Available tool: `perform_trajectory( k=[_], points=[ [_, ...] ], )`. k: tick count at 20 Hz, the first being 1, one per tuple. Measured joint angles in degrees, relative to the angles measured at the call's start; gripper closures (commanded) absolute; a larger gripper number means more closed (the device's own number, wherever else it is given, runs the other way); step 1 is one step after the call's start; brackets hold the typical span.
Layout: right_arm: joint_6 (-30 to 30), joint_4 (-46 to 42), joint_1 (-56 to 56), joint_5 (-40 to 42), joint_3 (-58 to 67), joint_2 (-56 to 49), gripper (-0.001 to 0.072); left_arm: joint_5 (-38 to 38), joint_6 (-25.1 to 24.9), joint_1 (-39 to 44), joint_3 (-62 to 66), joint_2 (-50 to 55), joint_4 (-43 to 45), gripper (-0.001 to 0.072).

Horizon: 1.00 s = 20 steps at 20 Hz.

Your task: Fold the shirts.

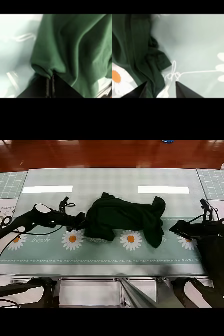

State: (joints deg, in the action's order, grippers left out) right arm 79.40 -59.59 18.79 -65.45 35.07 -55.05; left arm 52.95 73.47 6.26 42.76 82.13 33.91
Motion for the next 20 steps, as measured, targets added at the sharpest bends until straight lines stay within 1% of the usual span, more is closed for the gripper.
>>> perform_trajectory(
  k=[4, 8, 9, 10, 11, 14, 17, 20],
  points=[
    [-4.50, 7.37, -0.33, 0.46, -0.20, -5.79, 0.0305, 1.07, -0.63, 0.13, 0.87, 0.57, 0.00, 0.0689],
    [-7.69, 11.06, -3.87, 1.03, -0.26, -12.15, 0.0307, 1.44, -0.76, 0.17, 1.09, 0.72, -0.04, 0.0688],
    [-8.13, 11.87, -5.20, 2.14, -0.26, -13.73, 0.0366, 1.46, -0.79, 0.17, 1.11, 0.72, -0.04, 0.0689],
    [-8.61, 12.59, -6.40, 3.37, -0.26, -14.99, 0.0475, 1.51, -0.79, 0.17, 1.14, 0.72, -0.04, 0.0689],
    [-9.03, 13.46, -7.61, 4.61, -0.15, -16.13, 0.0689, 1.57, -0.81, 0.17, 1.14, 0.72, -0.04, 0.0688],
    [-10.54, 15.54, -9.84, 5.97, 1.95, -17.68, 0.0684, 2.12, -0.81, -0.07, 1.68, 0.59, -0.02, 0.0688],
    [-11.43, 15.93, -10.71, 3.63, 7.06, -16.59, 0.0685, 3.76, -0.87, -1.20, 4.02, -0.31, 0.04, 0.0689],
    [-11.10, 15.56, -11.02, 0.44, 14.53, -13.42, 0.0685, 5.64, -1.03, -3.32, 8.59, -3.19, 0.17, 0.0688]
  ],
)
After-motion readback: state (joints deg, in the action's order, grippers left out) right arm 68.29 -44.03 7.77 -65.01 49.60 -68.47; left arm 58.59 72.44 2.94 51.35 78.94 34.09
